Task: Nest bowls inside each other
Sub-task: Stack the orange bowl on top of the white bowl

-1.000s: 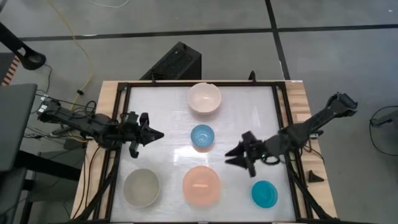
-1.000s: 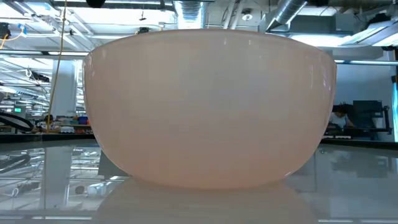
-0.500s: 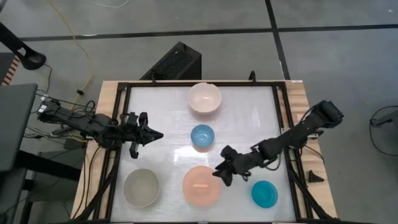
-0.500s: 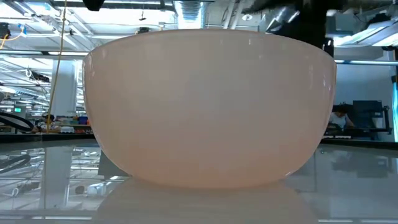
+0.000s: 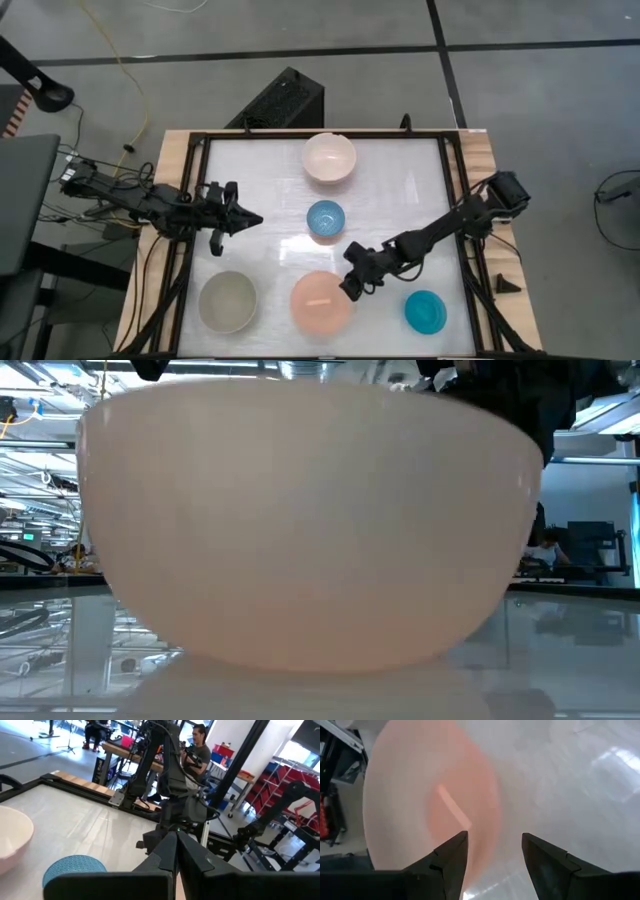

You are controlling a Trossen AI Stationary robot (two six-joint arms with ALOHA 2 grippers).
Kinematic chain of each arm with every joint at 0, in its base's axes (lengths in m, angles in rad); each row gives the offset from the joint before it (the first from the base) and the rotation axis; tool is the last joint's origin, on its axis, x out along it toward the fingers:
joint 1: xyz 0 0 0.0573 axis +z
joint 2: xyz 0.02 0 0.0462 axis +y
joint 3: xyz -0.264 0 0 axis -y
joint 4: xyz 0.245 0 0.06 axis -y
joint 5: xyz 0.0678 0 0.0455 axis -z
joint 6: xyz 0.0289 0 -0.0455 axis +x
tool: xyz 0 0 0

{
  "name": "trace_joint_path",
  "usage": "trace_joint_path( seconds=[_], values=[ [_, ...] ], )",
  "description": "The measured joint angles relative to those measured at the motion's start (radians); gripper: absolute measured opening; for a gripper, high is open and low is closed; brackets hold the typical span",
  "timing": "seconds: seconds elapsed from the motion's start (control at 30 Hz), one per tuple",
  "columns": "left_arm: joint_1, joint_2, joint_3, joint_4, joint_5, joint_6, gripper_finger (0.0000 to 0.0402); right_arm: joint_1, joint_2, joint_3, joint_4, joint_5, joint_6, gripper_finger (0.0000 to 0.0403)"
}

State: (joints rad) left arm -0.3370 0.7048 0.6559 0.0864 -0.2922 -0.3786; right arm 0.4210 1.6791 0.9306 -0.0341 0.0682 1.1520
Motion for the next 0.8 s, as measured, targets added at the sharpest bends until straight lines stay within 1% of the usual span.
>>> trace_joint_path(
  seconds=[0.2, 0.3, 0.4, 0.63, 0.7, 0.8],
  values=[
    [0.000, 0.000, 0.000, -0.002, 0.000, 0.000, 0.0000, -0.015, 0.010, 0.000, 0.061, -0.018, -0.008, 0.0222],
    [0.000, 0.000, -0.001, -0.007, 0.000, 0.000, 0.0000, -0.026, 0.011, 0.000, 0.095, -0.044, -0.027, 0.0207],
    [0.000, 0.000, -0.001, -0.018, 0.000, -0.001, 0.0000, -0.039, 0.011, 0.000, 0.122, -0.104, -0.039, 0.0166],
    [0.000, 0.000, -0.001, -0.022, -0.001, 0.007, 0.0000, -0.068, 0.011, 0.000, 0.127, -0.156, -0.056, 0.0027],
    [0.000, 0.000, -0.001, -0.022, -0.001, 0.008, 0.0000, -0.075, 0.011, 0.000, 0.140, -0.161, -0.076, 0.0018],
    [0.000, 0.000, -0.001, -0.022, -0.001, 0.008, 0.0000, -0.092, 0.011, 0.000, 0.174, -0.163, -0.079, 0.0026]
  ],
)
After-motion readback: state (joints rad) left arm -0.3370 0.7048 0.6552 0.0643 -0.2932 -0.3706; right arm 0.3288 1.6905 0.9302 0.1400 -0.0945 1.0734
